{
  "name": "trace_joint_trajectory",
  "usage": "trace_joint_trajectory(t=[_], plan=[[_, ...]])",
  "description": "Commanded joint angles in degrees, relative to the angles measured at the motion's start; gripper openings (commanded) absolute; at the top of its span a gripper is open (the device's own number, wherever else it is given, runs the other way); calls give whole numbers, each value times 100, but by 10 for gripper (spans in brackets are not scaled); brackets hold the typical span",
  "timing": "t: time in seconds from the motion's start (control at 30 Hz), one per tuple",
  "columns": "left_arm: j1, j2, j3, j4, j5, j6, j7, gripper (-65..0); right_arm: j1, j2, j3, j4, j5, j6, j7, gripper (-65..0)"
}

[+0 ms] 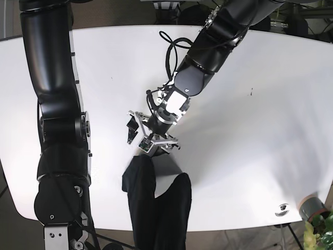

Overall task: Fold the T-shirt properly
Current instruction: 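Lift the black garment with the right gripper and grasp it with the left, then stretch the black garment between both grippers and lay it down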

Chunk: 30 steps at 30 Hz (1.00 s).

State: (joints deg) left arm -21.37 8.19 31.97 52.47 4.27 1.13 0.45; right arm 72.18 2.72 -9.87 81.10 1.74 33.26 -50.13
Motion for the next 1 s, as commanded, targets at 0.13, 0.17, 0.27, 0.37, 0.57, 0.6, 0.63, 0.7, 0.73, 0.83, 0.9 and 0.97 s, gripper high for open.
trace_joint_trajectory(t=[0.13, 0.17, 0.27, 0.37, 0.57, 0.6, 0.63, 0.7, 0.73, 0.83, 0.9, 0.97], plan=[[-813, 81, 456, -513, -1249, 85, -665, -203, 262, 5, 33, 70, 24, -51, 182, -628], [-910, 81, 500, -583, -1408, 138, -691, -203, 262, 5, 33, 70, 24, -51, 182, -628], [-1226, 81, 685, -873, -1873, 560, -717, -203, 262, -4, 33, 70, 33, -51, 182, -628], [-1516, 81, 975, -1110, -2295, 815, -726, -203, 262, -4, 33, 70, 33, -51, 182, -628], [-1736, 81, 1116, -1225, -2823, 824, -735, -210, 262, -4, 33, 79, 42, -51, 182, -628], [-1736, 81, 1116, -1225, -2832, 824, -735, -211, 262, -4, 33, 70, 42, -51, 182, -628], [-1736, 81, 1116, -1225, -2840, 824, -735, -212, 262, -4, 33, 61, 33, -51, 182, -628], [-1736, 81, 1107, -1225, -2840, 824, -735, -257, 262, -4, 33, 70, 33, -51, 182, -628], [-1736, 81, 1107, -1225, -2840, 824, -735, -294, 262, -4, 33, 70, 33, -51, 182, -628], [-1727, 81, 1107, -1225, -2840, 824, -735, -485, 262, -4, 33, 70, 33, -51, 182, -628], [-1727, 81, 1098, -1225, -2840, 824, -735, -579, 262, 5, 33, 61, 24, -51, 182, -628], [-1710, 81, 1089, -1225, -2840, 824, -735, -621, 262, 31, 42, 61, 24, -60, 182, -628]])
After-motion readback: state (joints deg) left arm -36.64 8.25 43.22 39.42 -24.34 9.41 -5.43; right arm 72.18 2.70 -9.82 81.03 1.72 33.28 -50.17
